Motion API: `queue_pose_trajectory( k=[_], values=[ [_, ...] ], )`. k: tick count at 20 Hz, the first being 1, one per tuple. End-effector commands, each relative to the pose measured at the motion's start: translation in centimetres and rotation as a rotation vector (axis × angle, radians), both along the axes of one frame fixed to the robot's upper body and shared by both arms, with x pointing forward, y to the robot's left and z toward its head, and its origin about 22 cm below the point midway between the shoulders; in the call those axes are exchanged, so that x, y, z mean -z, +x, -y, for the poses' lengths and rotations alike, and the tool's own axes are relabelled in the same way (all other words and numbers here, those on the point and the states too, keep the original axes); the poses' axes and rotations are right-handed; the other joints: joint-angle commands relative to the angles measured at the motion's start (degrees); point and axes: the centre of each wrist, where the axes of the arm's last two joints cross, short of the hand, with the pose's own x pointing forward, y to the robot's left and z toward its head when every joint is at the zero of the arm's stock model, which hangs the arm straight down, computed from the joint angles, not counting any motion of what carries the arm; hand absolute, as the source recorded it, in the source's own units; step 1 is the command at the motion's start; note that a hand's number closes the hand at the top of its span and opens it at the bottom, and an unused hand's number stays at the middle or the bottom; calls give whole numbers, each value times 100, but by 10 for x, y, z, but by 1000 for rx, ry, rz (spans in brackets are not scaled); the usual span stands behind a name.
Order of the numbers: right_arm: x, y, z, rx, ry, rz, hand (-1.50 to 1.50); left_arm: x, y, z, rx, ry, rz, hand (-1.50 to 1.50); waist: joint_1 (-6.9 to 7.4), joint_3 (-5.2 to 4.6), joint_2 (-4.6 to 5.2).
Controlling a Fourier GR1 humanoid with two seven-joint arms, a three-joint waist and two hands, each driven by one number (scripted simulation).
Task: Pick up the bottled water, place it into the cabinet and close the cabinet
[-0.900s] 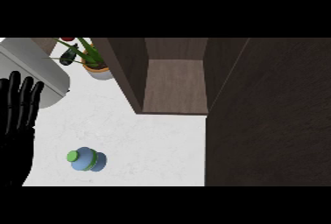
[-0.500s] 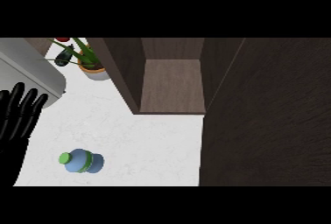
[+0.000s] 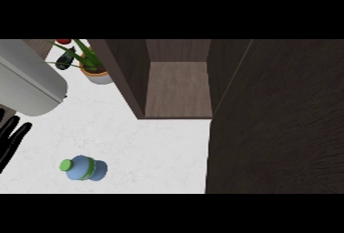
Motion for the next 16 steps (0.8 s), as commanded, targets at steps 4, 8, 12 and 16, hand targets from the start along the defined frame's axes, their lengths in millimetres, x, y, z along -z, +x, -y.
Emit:
queue_pose_trajectory(
  k=[4, 8, 12, 16],
  values=[
    [-22, -30, -6, -28, 5, -3, -150, -3, -8, -42, -71, 110, -61, -150, -6, -4, 15],
    [-32, -61, 4, -21, 6, 11, -150, 15, -11, -41, -102, 113, -116, -150, -141, -2, -5],
    [-18, -56, -5, -4, -1, 5, -150, 42, 1, -40, -94, 101, -159, -150, -83, -3, 11],
    [-13, -64, 7, -31, -23, -12, -150, 79, 3, -43, -83, 113, -224, -150, -100, -3, 10]
  ],
)
